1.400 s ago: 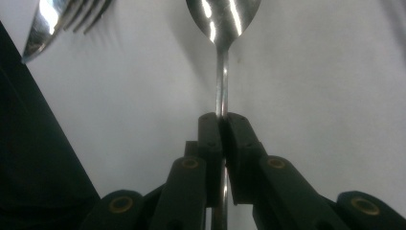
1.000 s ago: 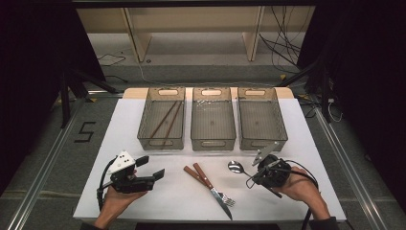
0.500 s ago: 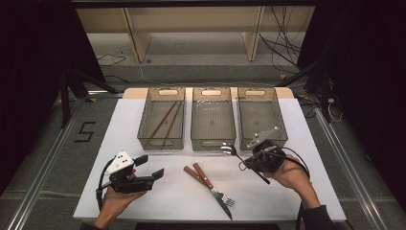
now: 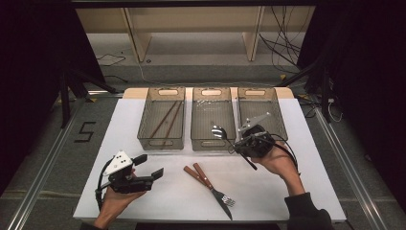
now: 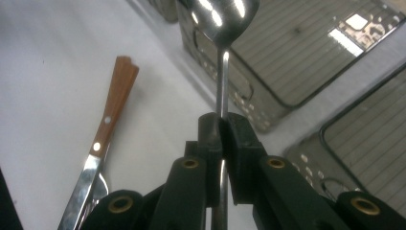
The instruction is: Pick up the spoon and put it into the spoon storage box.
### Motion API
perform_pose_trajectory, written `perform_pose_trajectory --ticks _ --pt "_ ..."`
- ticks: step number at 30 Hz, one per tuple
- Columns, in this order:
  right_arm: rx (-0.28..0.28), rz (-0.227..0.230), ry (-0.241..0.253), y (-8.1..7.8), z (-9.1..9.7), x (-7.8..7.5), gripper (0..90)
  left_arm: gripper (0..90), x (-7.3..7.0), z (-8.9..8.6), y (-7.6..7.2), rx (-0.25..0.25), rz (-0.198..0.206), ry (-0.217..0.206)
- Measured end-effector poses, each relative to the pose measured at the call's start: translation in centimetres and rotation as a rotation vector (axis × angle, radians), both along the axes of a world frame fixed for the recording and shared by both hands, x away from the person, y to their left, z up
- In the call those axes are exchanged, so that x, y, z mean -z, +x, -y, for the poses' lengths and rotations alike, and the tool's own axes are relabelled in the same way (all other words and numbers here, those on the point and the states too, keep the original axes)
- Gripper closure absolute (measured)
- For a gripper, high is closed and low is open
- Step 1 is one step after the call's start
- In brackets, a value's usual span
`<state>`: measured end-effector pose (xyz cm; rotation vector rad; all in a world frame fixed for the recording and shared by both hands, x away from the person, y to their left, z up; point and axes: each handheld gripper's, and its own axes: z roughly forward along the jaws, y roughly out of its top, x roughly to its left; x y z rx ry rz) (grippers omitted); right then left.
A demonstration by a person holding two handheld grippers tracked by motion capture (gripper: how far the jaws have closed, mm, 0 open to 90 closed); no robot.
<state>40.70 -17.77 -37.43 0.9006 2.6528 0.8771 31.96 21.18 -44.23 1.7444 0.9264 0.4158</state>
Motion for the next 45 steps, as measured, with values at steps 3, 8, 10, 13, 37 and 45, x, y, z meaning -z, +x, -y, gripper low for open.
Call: perform_pose_trajectory --ticks 3,8,10,13,37,45 --pt "0.008 0.009 0.016 0.7 -0.5 -0.3 85.8 16.1 0.0 0.0 0.0 -0.004 0.002 0.0" --pt "0.022 0.014 0.041 1.8 -1.6 -0.9 85.8 16.1 0.0 -0.2 -0.1 -0.007 0.003 -0.004" --pt "0.027 0.014 0.047 2.1 -2.0 -1.2 85.8 16.1 0.0 -0.2 -0.1 -0.009 0.003 -0.008" --pt "0.032 0.017 0.065 2.8 -2.5 -1.5 85.8 16.1 0.0 -0.3 -0.1 -0.011 0.005 -0.008" --pt "0.139 0.022 0.1 8.0 -5.2 -2.9 85.7 16.1 0.0 -0.2 -0.1 -0.006 0.011 -0.003" --pt "0.18 0.01 0.101 9.8 -5.8 -2.4 85.7 16.1 0.0 -0.1 -0.1 -0.002 0.012 -0.002"
